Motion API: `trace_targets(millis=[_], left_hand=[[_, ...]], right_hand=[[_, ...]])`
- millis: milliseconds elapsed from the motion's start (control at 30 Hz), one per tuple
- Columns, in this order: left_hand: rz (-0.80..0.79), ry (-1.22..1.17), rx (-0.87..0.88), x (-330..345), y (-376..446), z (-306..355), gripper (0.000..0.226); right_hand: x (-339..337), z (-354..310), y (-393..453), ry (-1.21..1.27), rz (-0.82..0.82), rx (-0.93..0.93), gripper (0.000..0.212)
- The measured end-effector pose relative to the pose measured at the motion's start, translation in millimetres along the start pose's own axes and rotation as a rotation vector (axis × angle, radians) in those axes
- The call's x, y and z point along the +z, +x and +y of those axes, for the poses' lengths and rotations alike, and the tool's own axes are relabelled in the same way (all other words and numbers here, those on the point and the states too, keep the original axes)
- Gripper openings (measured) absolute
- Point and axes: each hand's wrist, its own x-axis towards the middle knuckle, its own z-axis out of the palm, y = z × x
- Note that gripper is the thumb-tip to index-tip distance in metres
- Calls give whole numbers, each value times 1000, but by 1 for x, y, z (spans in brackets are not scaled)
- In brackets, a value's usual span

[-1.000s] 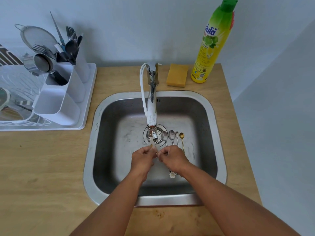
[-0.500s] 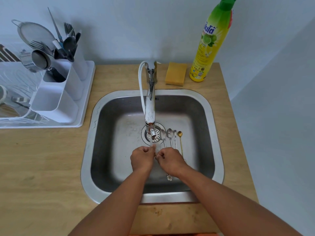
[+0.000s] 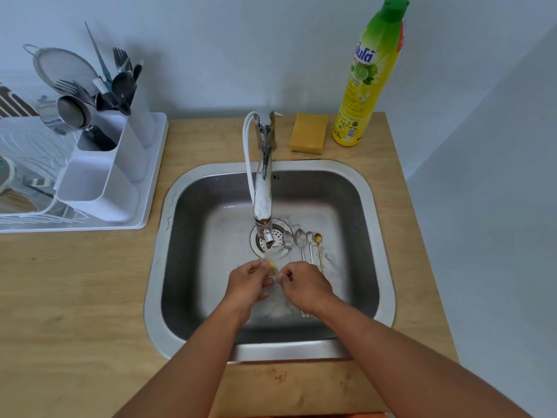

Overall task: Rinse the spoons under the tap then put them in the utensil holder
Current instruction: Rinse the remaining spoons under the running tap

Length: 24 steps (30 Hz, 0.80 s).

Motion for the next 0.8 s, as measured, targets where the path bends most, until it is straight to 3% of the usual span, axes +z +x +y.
trace_targets(millis=[167, 433, 500, 667, 800], left_hand=[[85, 30, 30, 6, 3, -5, 5], [335, 118, 82, 20, 8, 5, 37], [284, 64, 69, 19, 9, 10, 40], [-71, -177, -88, 5, 1, 9, 32], [-145, -297, -194, -3, 1, 3, 29]], right_hand=[[4, 1, -3, -179, 65, -53, 23], [5, -4, -4, -331, 67, -168, 22], [4, -5, -3, -318, 70, -158, 22], [-2, -6, -1, -226, 89, -122, 28], [-1, -6, -3, -224, 71, -141, 27]])
